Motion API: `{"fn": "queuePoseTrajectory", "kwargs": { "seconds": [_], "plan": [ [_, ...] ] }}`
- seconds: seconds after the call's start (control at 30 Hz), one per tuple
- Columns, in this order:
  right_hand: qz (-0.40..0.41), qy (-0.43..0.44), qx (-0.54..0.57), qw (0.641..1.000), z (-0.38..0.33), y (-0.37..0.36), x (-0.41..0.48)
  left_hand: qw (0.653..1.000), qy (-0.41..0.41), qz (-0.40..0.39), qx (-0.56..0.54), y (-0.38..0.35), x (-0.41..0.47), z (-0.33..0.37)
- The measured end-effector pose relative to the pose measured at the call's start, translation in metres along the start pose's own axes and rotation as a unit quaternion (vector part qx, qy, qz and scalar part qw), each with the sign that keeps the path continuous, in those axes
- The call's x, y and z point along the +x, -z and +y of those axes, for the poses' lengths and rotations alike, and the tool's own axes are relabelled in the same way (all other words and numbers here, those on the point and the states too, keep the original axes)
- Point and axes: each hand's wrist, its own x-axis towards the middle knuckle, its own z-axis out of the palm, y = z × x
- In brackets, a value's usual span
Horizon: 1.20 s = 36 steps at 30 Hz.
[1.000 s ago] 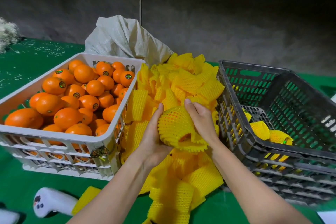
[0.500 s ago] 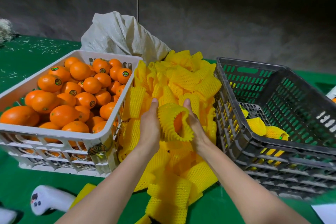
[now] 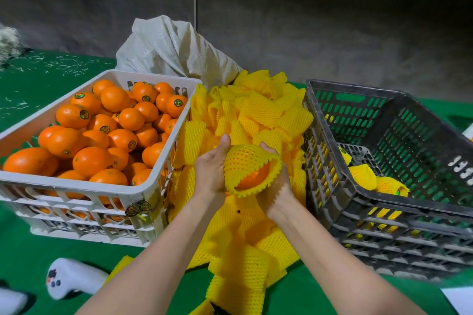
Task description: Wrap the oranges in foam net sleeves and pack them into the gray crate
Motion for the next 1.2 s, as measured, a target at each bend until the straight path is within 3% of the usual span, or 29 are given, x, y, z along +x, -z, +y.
{"fn": "queuePoseTrajectory", "kwargs": {
  "seconds": [0.2,0.3,0.4,0.5,0.6,0.8,0.97,1.1,1.2],
  "plan": [
    [0.023,0.025,0.002,0.999,-0.001,0.004,0.001,0.994,0.037,-0.034,0.093,-0.002,-0.003,0.009],
    [0.029,0.039,-0.033,0.998,-0.002,0.007,-0.002,0.99,0.089,-0.077,0.083,0.002,-0.002,0.011],
    [0.054,0.112,-0.123,0.985,-0.007,0.013,-0.002,0.968,0.196,-0.15,0.047,0.01,-0.002,0.012],
    [0.049,0.223,-0.268,0.936,-0.01,0.017,-0.003,0.94,0.274,-0.203,0.006,0.009,-0.004,0.011],
    [-0.001,0.277,-0.308,0.91,-0.013,0.016,-0.005,0.942,0.258,-0.213,-0.022,0.005,-0.006,0.011],
    [0.009,0.347,-0.401,0.848,-0.021,0.019,0.004,0.946,0.204,-0.248,0.039,0.005,-0.004,0.007],
    [-0.035,0.318,-0.403,0.858,-0.027,0.02,0.005,0.941,0.197,-0.264,0.075,0.005,-0.005,0.009],
    [-0.004,0.318,-0.381,0.868,-0.019,0.019,0.0,0.964,0.152,-0.208,0.064,0.004,-0.007,0.009],
    [-0.054,0.302,-0.374,0.875,-0.006,0.023,-0.008,0.976,0.118,-0.178,0.044,0.007,-0.006,0.012]
  ]
}}
